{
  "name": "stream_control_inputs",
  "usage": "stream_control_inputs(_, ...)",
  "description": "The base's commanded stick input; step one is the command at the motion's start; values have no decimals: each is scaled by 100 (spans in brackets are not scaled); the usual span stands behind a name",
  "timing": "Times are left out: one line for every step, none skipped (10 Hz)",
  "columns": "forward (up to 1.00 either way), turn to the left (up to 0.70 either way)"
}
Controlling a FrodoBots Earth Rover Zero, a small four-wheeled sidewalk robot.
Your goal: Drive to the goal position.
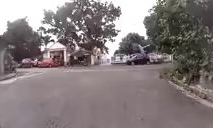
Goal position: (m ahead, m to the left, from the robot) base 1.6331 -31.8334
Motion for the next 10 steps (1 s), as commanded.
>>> stream_control_inputs(100, 0)
stream_control_inputs(100, 0)
stream_control_inputs(100, -1)
stream_control_inputs(100, -5)
stream_control_inputs(100, -8)
stream_control_inputs(100, -40)
stream_control_inputs(100, -40)
stream_control_inputs(100, -40)
stream_control_inputs(100, -40)
stream_control_inputs(100, -40)
